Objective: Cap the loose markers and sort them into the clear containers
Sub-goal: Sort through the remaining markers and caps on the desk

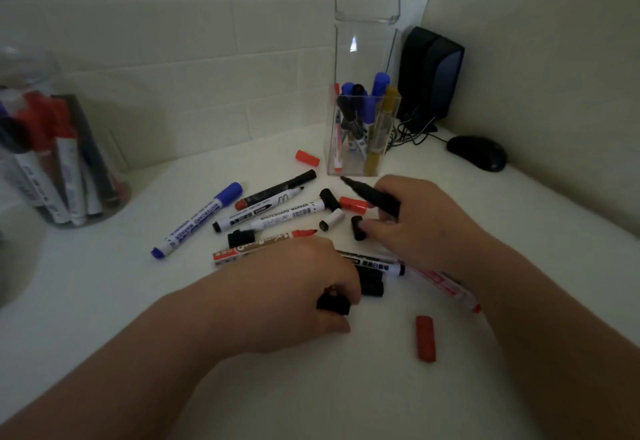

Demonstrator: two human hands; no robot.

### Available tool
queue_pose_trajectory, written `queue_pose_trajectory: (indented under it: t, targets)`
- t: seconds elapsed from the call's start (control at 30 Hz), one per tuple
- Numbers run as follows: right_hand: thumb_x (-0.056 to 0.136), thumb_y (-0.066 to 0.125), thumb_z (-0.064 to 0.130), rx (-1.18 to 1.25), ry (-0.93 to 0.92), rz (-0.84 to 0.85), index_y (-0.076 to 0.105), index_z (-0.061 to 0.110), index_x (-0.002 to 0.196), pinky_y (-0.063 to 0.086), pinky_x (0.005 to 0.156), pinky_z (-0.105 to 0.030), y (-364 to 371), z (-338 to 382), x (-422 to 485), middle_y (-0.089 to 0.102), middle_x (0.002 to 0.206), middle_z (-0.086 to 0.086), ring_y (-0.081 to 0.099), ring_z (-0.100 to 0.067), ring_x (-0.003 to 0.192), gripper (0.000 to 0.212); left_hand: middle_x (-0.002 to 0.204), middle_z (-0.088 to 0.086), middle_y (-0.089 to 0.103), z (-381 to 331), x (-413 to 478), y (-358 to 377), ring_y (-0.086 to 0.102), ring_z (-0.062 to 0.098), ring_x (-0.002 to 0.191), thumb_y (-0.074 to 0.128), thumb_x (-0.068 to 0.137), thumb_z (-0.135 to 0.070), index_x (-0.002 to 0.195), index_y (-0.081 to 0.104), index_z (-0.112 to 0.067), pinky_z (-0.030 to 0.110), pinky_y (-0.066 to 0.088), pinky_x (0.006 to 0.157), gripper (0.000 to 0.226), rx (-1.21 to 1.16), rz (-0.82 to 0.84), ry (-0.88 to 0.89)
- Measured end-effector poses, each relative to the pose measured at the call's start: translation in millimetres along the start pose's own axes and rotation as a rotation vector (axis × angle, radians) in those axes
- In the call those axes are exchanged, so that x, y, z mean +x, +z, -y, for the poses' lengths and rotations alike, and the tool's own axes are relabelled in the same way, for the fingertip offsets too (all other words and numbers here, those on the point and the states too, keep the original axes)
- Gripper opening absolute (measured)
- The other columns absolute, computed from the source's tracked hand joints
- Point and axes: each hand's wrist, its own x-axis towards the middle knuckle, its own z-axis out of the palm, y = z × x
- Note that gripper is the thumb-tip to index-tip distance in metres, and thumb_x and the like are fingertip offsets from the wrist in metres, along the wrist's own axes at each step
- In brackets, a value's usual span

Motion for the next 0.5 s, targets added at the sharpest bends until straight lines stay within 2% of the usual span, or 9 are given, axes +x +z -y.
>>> queue_pose_trajectory:
  t: [0.07,0.13,0.23,0.33,0.43,0.5]
  targets:
    - [0.087,0.071,0.04,-0.054,-0.053,0.029,0.059,0.029,0.101,0.044,0.073,-0.027,6.8,1.1,4.8,0.056,0.092,0.008,0.053,-0.012,0.084,0.021,0.099,-0.026,0.046,-0.8,2.3,1.2,0.041,-0.008,0.09,0.068,0.089,-0.048,0.112,0.063,-0.042,0.003,0.033,0.079,0.025,0.011,0.014,0.018]
    - [0.086,0.072,0.04,-0.066,-0.068,0.073,0.062,0.029,0.104,0.046,0.076,-0.029,8.2,1.6,7.9,0.057,0.093,0.008,0.054,-0.013,0.085,0.024,0.099,-0.025,0.045,0.5,4.5,3.1,0.04,-0.007,0.089,0.068,0.089,-0.049,0.113,0.062,-0.042,0.003,0.032,0.077,0.026,0.015,0.01,0.022]
    - [0.087,0.071,0.04,-0.102,-0.088,0.098,0.063,0.029,0.1,0.042,0.069,-0.027,10.4,1.1,9.3,0.057,0.087,0.009,0.053,-0.011,0.078,0.019,0.1,-0.024,0.043,2.3,6.4,7.1,0.038,-0.005,0.092,0.067,0.089,-0.05,0.119,0.058,-0.045,0.006,0.03,0.076,0.031,0.025,-0.01,0.012]
    - [0.087,0.071,0.041,-0.108,-0.107,0.093,0.062,0.03,0.097,0.037,0.065,-0.025,11.3,2.0,9.8,0.057,0.084,0.011,0.053,-0.009,0.076,0.017,0.096,-0.024,0.04,1.7,7.4,10.3,0.036,-0.006,0.088,0.068,0.089,-0.048,0.126,0.054,-0.046,0.002,0.028,0.071,0.04,0.009,-0.024,0.025]
    - [0.084,0.076,0.038,0.009,-0.122,0.002,0.067,0.029,0.101,0.038,0.066,-0.018,9.6,0.1,7.3,0.059,0.084,0.014,0.054,-0.003,0.076,0.021,0.09,-0.03,0.04,3.5,7.1,9.3,0.038,-0.018,0.087,0.071,0.087,-0.046,0.126,0.055,-0.046,0.003,0.032,0.072,0.042,-0.022,-0.031,0.044]
    - [0.079,0.08,0.039,0.162,-0.104,-0.08,0.069,0.03,0.097,0.037,0.06,-0.011,7.5,0.2,2.0,0.059,0.071,0.015,0.054,-0.001,0.065,0.023,0.098,-0.028,0.048,5.7,4.5,7.0,0.042,-0.015,0.093,0.075,0.085,-0.044,0.124,0.058,-0.044,0.007,0.038,0.08,0.043,-0.07,-0.044,0.048]
